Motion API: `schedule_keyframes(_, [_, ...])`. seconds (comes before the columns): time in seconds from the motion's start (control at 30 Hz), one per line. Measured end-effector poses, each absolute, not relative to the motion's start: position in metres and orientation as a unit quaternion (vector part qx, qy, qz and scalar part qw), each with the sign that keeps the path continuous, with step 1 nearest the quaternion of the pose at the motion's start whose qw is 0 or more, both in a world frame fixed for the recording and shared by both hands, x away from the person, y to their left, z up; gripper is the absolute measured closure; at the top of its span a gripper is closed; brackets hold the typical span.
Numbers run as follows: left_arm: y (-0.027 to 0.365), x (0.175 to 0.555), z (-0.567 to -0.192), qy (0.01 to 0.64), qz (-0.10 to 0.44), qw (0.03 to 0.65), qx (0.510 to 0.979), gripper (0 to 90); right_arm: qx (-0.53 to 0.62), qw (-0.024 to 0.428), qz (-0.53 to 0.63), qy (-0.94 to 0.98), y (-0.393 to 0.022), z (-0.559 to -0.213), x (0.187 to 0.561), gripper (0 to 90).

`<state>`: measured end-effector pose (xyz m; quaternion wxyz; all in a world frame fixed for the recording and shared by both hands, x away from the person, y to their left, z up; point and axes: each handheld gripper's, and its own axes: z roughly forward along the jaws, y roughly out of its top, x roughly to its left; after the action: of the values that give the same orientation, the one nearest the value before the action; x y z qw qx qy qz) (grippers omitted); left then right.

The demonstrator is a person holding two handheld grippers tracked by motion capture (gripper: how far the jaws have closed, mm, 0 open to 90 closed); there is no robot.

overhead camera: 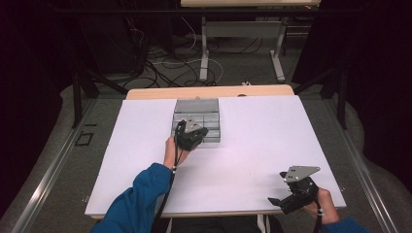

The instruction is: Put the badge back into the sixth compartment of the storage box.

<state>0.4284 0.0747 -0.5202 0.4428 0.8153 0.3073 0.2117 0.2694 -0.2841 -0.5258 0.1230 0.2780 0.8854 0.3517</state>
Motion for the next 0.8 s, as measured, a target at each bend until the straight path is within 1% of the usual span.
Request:
schedule_keyframes(0.27, [0.076, 0.434, -0.522, 0.315, 0.219, 0.446, 0.809, 87.7, 0.273, 0.124, 0.351, 0.887, -0.284, -0.526, 0.270, 2.6])
schedule_keyframes(0.8, [0.069, 0.441, -0.532, 0.317, 0.207, 0.436, 0.816, 87.5, 0.276, 0.124, 0.353, 0.885, -0.283, -0.527, 0.270, 2.7])
